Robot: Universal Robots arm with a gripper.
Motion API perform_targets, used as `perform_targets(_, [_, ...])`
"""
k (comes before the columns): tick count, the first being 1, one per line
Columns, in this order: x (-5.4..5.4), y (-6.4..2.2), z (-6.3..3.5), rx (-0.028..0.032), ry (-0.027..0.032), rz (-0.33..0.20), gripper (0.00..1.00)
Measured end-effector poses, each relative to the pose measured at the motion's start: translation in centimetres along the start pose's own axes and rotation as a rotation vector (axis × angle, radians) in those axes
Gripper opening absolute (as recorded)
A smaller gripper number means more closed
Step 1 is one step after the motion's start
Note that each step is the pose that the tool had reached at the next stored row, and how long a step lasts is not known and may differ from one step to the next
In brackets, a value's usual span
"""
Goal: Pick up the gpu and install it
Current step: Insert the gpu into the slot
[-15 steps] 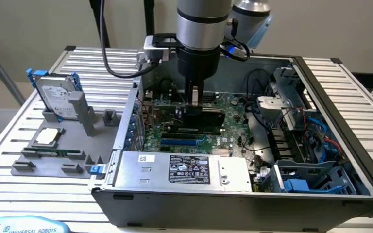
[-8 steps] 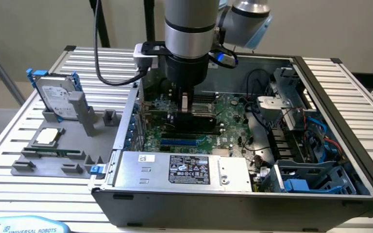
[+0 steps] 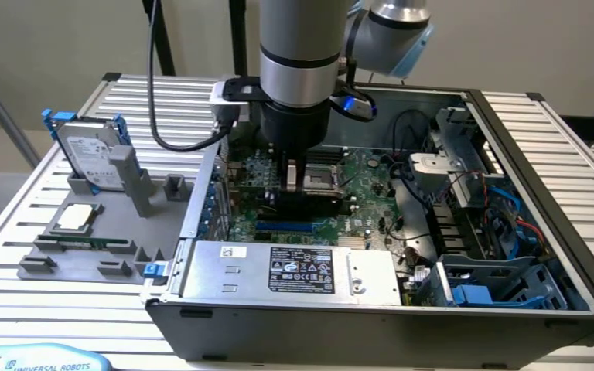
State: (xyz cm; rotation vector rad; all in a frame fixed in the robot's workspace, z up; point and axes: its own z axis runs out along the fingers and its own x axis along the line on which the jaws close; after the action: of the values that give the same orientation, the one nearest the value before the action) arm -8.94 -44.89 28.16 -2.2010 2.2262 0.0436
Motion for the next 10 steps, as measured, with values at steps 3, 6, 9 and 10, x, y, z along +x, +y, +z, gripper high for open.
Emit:
perform_targets(3, [0.01,-0.01,0.34,-0.0015,0.0,0.005,0.27])
perform_targets(6, [0.01,-0.01,0.54,-0.0032,-0.0001,0.009,0.27])
perform_targets(9, [0.01,-0.01,0.57,-0.0045,0.0001,0.009,0.27])
perform_targets(10, [0.02,-0.01,0.6,-0.005,0.0,0.009,0.27])
